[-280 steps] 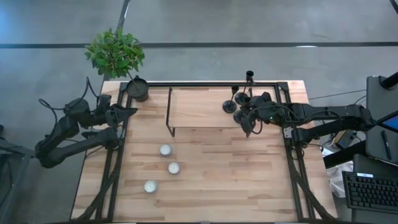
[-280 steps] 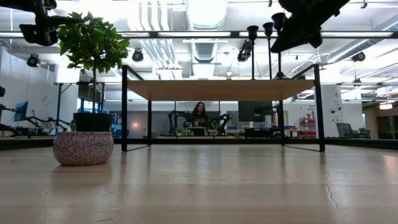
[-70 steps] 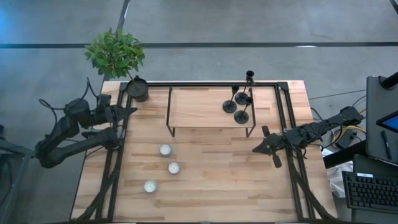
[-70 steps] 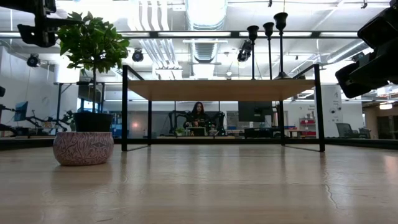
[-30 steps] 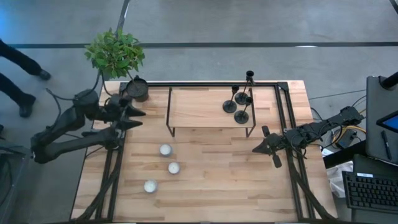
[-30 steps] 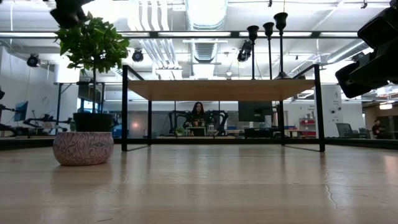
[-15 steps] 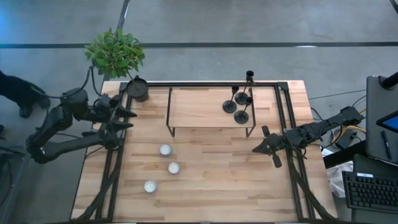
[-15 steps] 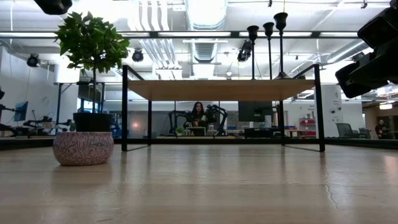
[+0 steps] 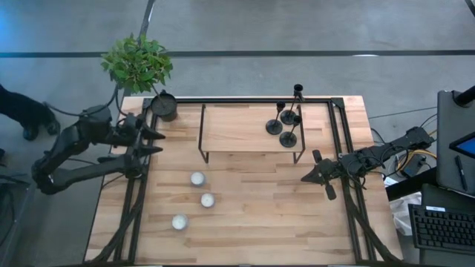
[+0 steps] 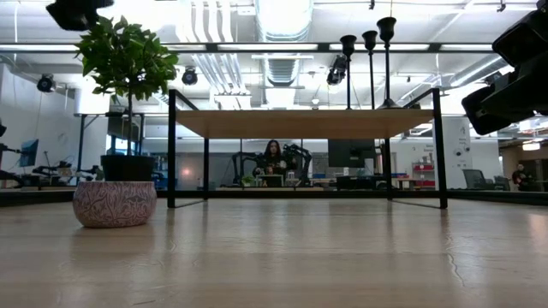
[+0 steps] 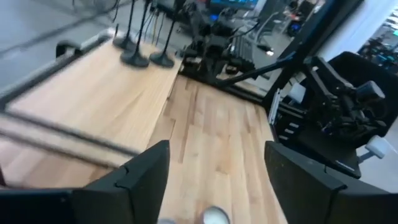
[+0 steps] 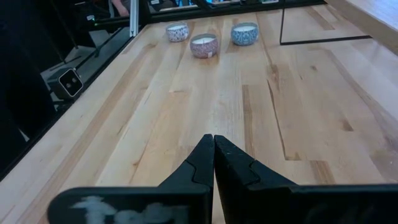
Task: Pick & Place candle stick holders
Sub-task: Put the blue scented candle on the shelf
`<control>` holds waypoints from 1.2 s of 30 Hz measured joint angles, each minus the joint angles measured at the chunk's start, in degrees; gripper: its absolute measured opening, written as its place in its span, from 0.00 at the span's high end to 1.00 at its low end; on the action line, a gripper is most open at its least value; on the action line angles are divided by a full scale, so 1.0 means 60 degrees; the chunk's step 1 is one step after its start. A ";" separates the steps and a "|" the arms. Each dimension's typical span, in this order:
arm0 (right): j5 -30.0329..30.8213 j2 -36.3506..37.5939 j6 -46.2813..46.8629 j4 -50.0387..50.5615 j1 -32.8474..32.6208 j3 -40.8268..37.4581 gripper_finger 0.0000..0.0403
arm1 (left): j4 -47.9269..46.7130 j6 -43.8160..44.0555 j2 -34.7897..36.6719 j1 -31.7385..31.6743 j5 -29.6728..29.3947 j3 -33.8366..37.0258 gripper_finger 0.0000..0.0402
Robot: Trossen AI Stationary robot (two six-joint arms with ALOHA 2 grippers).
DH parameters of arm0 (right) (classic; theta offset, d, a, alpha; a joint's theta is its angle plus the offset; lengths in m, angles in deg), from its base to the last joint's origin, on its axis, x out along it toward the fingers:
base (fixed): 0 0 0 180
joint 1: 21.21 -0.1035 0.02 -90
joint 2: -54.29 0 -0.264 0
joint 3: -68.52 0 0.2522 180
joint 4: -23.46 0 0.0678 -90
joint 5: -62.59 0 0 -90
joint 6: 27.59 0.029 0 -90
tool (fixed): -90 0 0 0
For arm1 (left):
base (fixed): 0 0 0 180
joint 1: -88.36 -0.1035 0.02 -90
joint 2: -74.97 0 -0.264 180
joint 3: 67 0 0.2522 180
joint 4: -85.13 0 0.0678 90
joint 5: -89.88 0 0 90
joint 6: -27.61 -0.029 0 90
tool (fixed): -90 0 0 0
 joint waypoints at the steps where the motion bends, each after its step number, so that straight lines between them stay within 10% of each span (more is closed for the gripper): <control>1: 0.0000 0.0000 0.0000 0.0001 0.0000 0.0000 0.98 | -0.0160 0.0152 -0.0009 0.0000 -0.0041 0.0000 0.33; 16: -0.0004 0.0001 0.0000 0.0001 0.0000 0.0000 0.98 | -0.1721 0.0651 -0.0040 0.0008 0.0803 0.1319 0.20; 29: 0.0000 0.0000 -0.0002 0.0001 0.0000 0.0000 0.98 | 0.0403 0.2436 -0.0019 0.0408 0.1350 0.3334 0.20; 36: -0.0004 0.0004 0.0000 0.0001 -0.0001 0.0000 0.98 | 0.1368 0.0947 0.0090 0.2220 0.0341 0.3053 0.20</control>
